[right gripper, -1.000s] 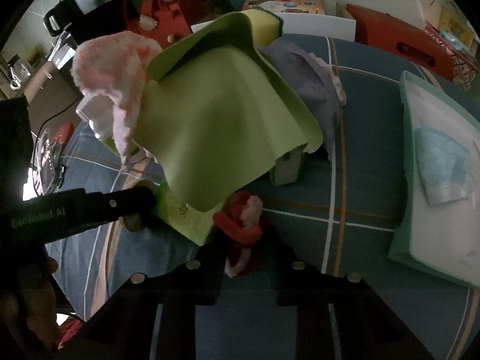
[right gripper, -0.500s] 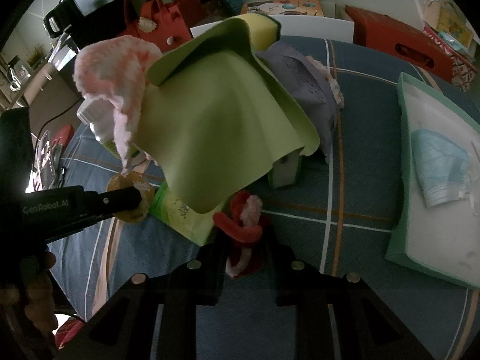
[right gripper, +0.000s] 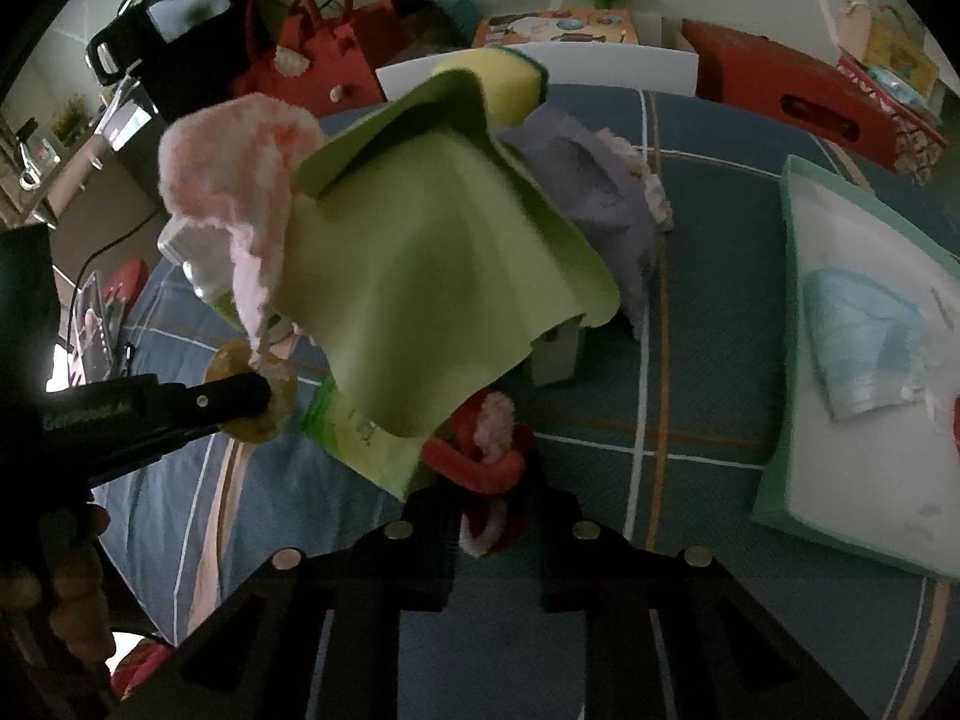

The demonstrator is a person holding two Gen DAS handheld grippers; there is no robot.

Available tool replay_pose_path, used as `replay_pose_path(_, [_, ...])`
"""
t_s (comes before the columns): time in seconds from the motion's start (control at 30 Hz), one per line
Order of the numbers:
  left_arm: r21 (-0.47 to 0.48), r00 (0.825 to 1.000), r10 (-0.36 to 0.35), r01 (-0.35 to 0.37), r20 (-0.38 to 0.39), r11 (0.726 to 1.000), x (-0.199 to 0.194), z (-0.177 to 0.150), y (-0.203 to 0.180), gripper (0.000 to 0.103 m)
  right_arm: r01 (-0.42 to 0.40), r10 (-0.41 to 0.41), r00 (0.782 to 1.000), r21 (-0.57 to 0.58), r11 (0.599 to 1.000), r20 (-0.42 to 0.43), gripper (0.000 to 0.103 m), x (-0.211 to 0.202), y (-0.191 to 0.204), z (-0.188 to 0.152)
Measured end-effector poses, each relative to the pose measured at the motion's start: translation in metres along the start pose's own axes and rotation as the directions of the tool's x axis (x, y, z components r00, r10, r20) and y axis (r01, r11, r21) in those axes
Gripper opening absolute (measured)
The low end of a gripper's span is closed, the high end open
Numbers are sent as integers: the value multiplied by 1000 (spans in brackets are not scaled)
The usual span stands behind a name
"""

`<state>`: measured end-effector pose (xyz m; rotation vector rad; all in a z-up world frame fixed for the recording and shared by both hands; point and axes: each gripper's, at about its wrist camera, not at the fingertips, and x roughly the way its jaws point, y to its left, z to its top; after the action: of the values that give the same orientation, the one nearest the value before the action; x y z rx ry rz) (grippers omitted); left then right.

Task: Organize soft objects
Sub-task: 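Carry the round sponge and red toy over the white tray with both tools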

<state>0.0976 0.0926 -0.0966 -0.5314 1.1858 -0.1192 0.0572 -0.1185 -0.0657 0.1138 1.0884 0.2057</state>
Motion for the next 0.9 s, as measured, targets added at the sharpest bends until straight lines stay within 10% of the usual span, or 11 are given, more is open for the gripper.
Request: replay_pose_path(0.9, [24,988,-26,22,149,999,-83,2,-28,15,66,-76,989,80,995,125,19,-49,-33,13])
